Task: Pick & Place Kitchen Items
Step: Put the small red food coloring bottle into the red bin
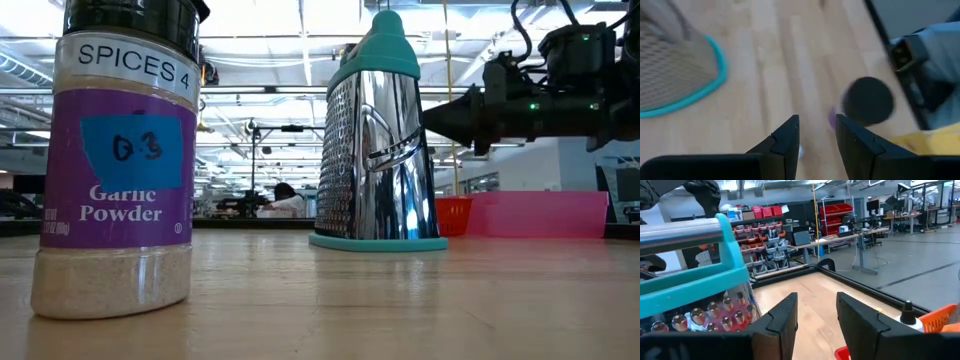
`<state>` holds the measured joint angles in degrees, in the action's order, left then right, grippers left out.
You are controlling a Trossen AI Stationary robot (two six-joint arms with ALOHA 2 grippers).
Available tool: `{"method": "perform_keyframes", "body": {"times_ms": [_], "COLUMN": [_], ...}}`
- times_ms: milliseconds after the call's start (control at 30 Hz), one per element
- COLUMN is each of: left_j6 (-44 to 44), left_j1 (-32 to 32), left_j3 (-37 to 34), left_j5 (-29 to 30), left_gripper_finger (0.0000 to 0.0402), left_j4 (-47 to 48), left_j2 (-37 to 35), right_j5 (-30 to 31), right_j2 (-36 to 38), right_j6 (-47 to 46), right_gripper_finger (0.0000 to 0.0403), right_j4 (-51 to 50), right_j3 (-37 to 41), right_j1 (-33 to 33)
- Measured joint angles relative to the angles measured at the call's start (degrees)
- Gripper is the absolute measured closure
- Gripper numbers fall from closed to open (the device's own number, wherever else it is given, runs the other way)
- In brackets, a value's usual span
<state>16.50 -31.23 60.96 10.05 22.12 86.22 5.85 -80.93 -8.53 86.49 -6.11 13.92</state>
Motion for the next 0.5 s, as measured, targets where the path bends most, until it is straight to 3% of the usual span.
{"method": "perform_keyframes", "body": {"times_ms": [233, 500], "left_j6": [2.6, 2.6], "left_j1": [-2.5, -3.9], "left_j3": [-2.2, -2.3], "left_j5": [0.4, 6.3], "left_gripper_finger": [0.0262, 0.0189], "left_j4": [-8.0, -5.5], "left_j2": [0.0, 0.0], "right_j5": [0.0, 0.1], "right_j2": [0.0, 0.0], "right_j6": [0.0, 0.0], "right_gripper_finger": [0.0275, 0.0275], "right_j4": [-2.4, -2.6], "right_j3": [0.0, 0.0], "right_j1": [-0.2, -0.2]}}
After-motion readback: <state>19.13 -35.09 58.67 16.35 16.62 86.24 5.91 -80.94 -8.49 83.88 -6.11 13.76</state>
